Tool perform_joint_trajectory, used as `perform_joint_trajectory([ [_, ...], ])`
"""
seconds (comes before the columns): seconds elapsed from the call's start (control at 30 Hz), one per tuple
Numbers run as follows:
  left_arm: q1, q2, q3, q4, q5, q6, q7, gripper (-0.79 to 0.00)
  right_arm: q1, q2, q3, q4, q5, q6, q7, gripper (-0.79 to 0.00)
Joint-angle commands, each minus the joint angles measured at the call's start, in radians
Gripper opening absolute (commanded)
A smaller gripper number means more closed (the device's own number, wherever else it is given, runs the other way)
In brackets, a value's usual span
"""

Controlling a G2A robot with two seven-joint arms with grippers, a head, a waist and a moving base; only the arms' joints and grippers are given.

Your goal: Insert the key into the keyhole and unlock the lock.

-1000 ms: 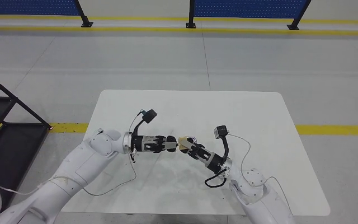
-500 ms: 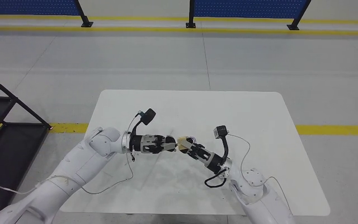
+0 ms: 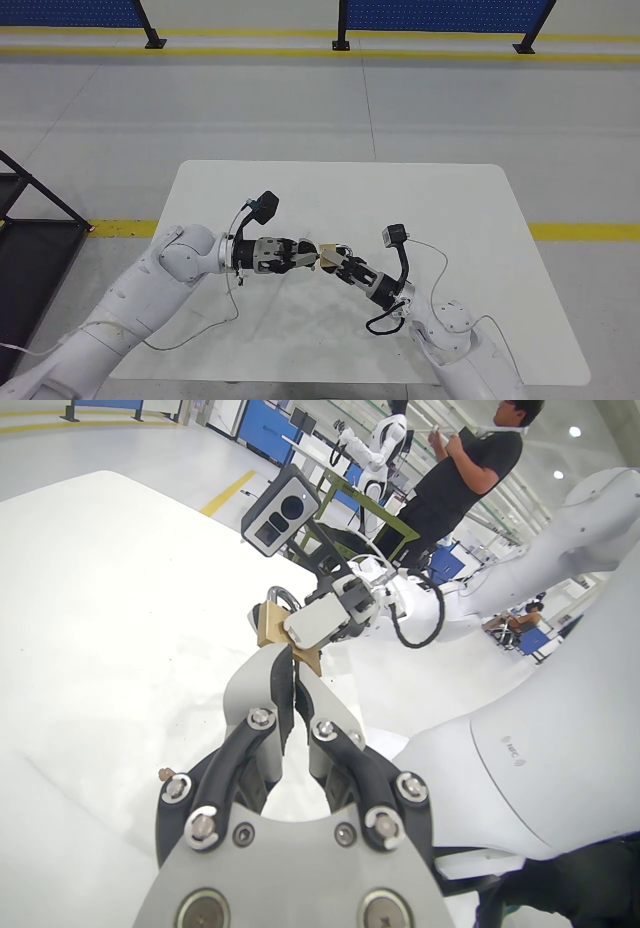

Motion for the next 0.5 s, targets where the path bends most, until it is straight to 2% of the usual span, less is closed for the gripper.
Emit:
perform_joint_trajectory([
  [0.0, 0.012, 0.0, -0.013, -0.014, 0.05, 0.0, 0.03, -0.785, 0.0, 0.0, 0.0, 0.0, 0.0, 0.0, 0.0, -0.785],
  [0.47, 0.051, 0.005, -0.042, -0.062, 0.252, 0.0, 0.16, -0.785, 0.0, 0.0, 0.0, 0.0, 0.0, 0.0, 0.0, -0.785],
])
